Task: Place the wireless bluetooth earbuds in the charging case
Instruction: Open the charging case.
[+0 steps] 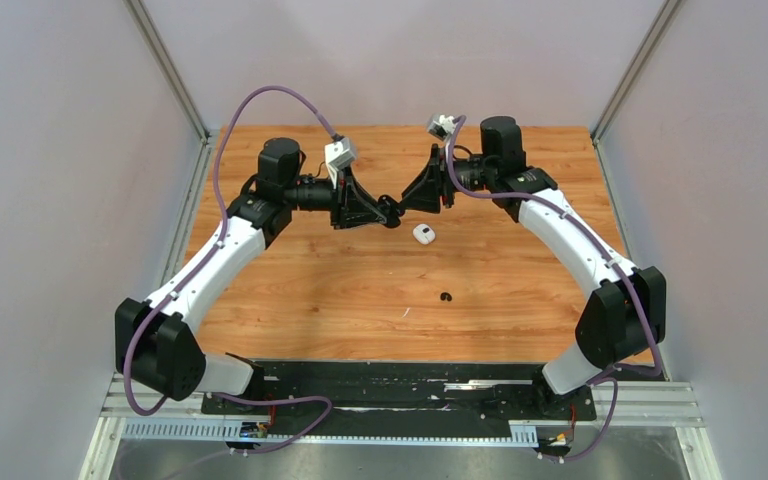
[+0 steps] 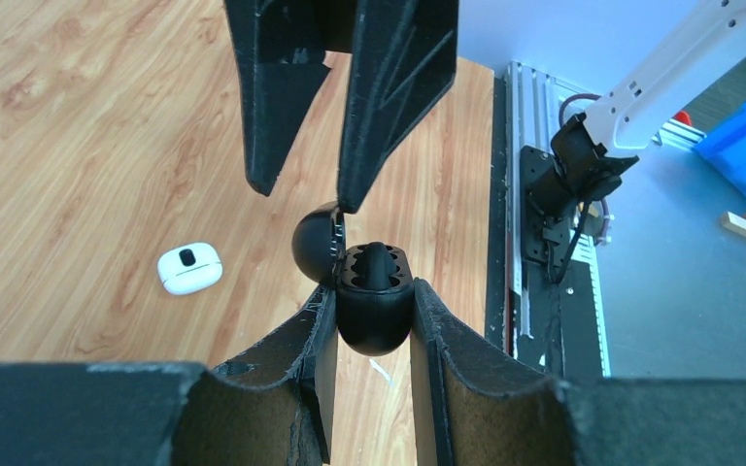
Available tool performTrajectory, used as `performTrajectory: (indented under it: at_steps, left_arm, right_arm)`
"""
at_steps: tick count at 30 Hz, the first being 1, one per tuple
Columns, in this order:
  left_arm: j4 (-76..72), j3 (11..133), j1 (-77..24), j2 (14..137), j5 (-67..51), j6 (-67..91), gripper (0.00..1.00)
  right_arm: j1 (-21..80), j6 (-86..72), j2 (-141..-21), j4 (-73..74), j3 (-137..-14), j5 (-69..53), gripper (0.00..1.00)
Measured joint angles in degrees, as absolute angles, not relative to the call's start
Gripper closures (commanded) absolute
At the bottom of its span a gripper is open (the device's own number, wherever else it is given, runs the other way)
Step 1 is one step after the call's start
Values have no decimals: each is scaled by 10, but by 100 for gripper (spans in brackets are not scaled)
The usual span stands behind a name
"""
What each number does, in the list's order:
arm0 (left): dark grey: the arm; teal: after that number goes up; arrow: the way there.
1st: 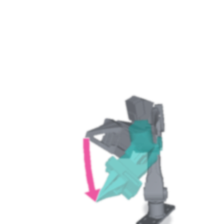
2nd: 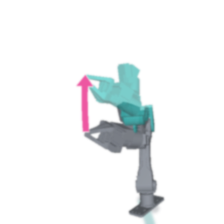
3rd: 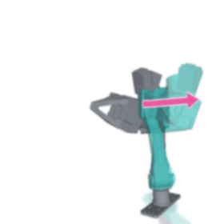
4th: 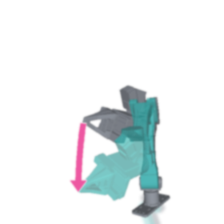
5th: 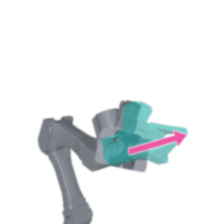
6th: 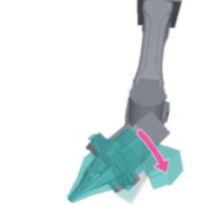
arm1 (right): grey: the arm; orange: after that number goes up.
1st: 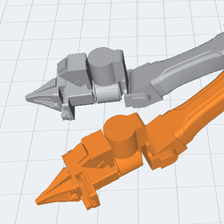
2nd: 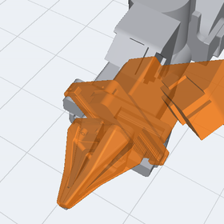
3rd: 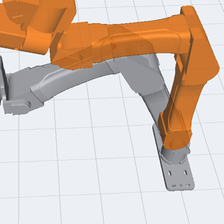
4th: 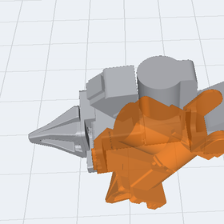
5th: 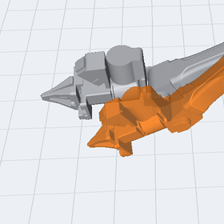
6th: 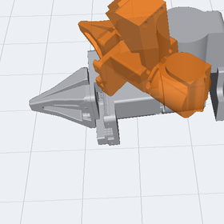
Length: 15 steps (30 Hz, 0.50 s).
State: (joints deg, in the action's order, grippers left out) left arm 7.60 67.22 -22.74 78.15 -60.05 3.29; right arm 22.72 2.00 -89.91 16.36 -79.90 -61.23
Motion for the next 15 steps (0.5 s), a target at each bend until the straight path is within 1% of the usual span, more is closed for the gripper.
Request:
performTrajectory:
  at_steps: [7,12,15]
  left_arm:
    - [74,672,-229,781,-610,33,100]
    - [63,672,-229,781,-609,43,100]
    - [39,670,-229,781,-609,59,100]
  right_arm:
    - [224,21,-899,159,-799,-602,48]
    - [223,20,-899,156,-799,-619,48]
    - [223,20,-899,154,-795,-633,50]
